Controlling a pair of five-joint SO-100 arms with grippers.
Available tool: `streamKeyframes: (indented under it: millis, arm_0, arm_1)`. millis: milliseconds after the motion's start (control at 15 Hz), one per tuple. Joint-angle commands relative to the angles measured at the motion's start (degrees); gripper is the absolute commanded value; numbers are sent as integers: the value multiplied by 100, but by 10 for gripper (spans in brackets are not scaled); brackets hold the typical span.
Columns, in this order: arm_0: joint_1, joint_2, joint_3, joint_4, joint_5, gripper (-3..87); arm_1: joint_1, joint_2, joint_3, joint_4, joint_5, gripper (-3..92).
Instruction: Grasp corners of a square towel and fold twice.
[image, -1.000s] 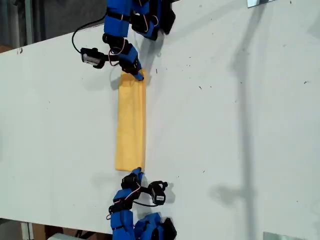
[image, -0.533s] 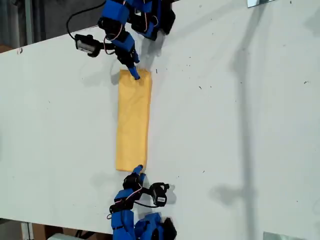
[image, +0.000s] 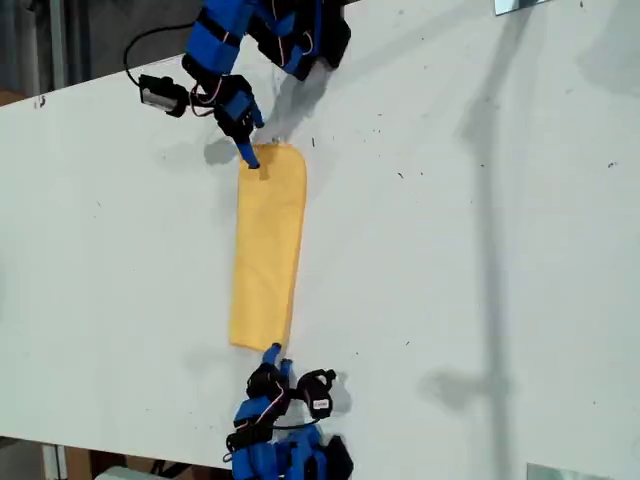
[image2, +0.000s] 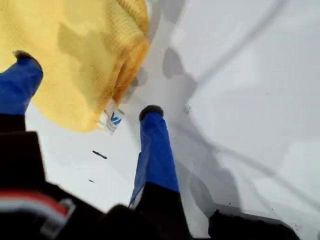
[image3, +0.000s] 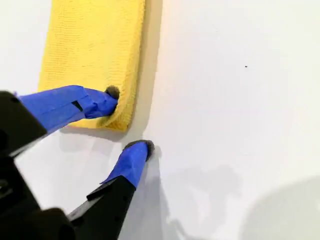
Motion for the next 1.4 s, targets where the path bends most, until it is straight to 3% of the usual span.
streamKeyframes:
  millis: [0,267,333,400,467,1000,1333]
  arm_0:
    - [-141,334,35,62,-141,142]
    - [-158,-35,-158,-44,62,140]
    - [-149,-9,-141,-44,53,140]
    - [-141,-18,-149,-44,62,140]
    - [-141,-18,-149,-44,70,140]
    - [-167,88,-62,-9,-132,138]
    - [-167,53,-70,-44,-97,130]
  arm_1:
    - [-62,-1696,-976,-545,-132,424]
    - [-343,-3006,-1995,-404,-229,347]
    - [-404,-3103,-2065,-369,-237,285]
    - [-404,-3129,-2057,-325,-237,61]
    - [-360,-3111,-1986,-290,-229,-1]
    - [35,-1556,-738,-404,97,-1]
    - [-79,352,-703,281,185,-1]
